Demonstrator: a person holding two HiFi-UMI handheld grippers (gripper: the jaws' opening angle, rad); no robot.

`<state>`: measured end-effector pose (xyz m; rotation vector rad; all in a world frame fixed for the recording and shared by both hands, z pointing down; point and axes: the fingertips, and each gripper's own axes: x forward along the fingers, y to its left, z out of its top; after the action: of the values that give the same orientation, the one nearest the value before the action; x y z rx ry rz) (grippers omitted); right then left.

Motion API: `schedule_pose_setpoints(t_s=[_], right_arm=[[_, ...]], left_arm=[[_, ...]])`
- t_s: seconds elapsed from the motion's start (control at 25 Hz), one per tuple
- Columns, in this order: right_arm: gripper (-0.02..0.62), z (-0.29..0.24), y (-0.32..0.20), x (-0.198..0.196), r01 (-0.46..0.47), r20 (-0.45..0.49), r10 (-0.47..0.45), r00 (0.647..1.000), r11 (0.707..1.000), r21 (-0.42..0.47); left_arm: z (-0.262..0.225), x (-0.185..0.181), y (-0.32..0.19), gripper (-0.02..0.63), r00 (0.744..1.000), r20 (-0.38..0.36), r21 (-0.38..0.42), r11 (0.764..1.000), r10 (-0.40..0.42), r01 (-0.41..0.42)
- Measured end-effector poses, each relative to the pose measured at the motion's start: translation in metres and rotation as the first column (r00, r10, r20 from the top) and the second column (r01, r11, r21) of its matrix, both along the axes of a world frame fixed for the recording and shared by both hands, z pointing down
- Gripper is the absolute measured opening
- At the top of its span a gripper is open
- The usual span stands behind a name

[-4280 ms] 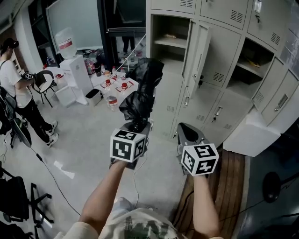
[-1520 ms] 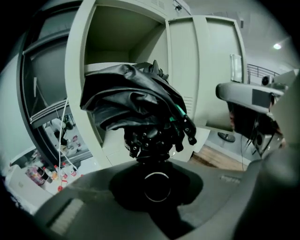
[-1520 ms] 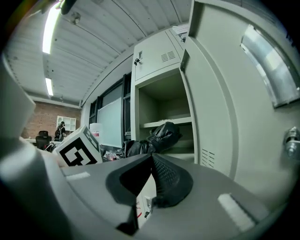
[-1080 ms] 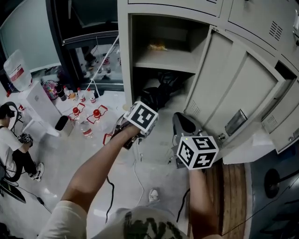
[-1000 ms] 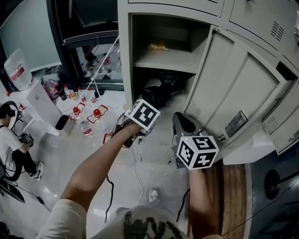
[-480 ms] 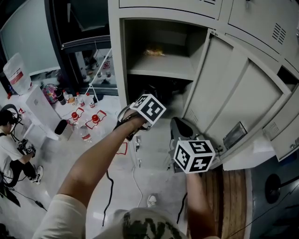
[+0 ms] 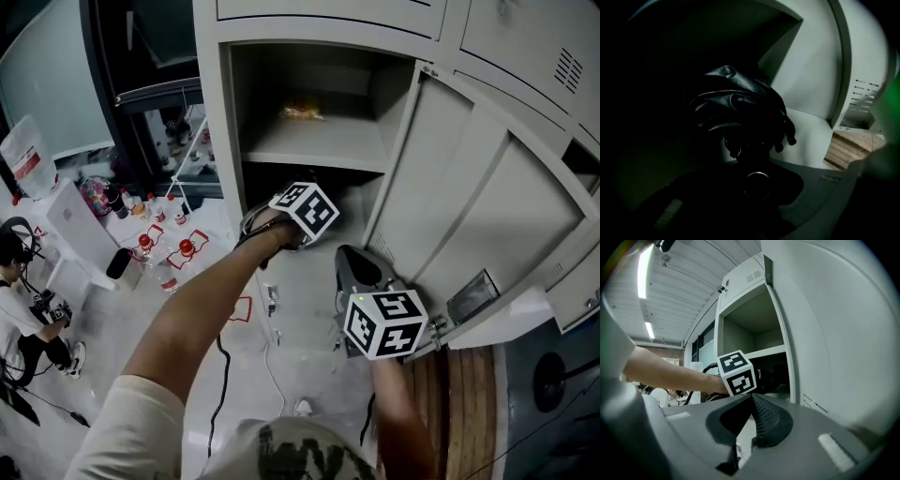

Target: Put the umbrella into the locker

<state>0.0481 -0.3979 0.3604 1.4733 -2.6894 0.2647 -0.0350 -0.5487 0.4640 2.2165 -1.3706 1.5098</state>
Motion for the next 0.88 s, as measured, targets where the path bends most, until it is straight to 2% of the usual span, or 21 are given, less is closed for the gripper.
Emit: schedule_pose_setpoints(t_s=[0.32, 0.56, 0.72, 0.88], right_arm=[[-0.012, 0.0, -0.014, 0.0, 0.009, -0.003, -0.009, 1.0, 1.0, -0.008], [-0.012, 0.002, -0.02, -0.001, 0.016, -0.007, -0.016, 1.0, 1.0, -0.014], [-0.012, 0.003, -0.024, -0.003, 0.012, -0.004, -0.012, 1.0, 1.0, -0.02], [-0.012, 0.005, -0.026, -0.006, 0.006, 0.005, -0.006, 1.0, 1.0, -0.023]], left_arm=[[0.015, -0.006, -0.038, 0.077, 0.994, 0.105, 0.002, 1.0, -0.014, 0.014], [0.027, -0.008, -0.054, 0.08, 0.99, 0.142, -0.013, 1.0, -0.009, 0.012], [0.029, -0.01, -0.062, 0.08, 0.99, 0.14, -0.034, 0.999, 0.006, -0.001], [0.026, -0.011, -0.063, 0.078, 0.996, 0.089, -0.075, 0.997, 0.003, 0.003]])
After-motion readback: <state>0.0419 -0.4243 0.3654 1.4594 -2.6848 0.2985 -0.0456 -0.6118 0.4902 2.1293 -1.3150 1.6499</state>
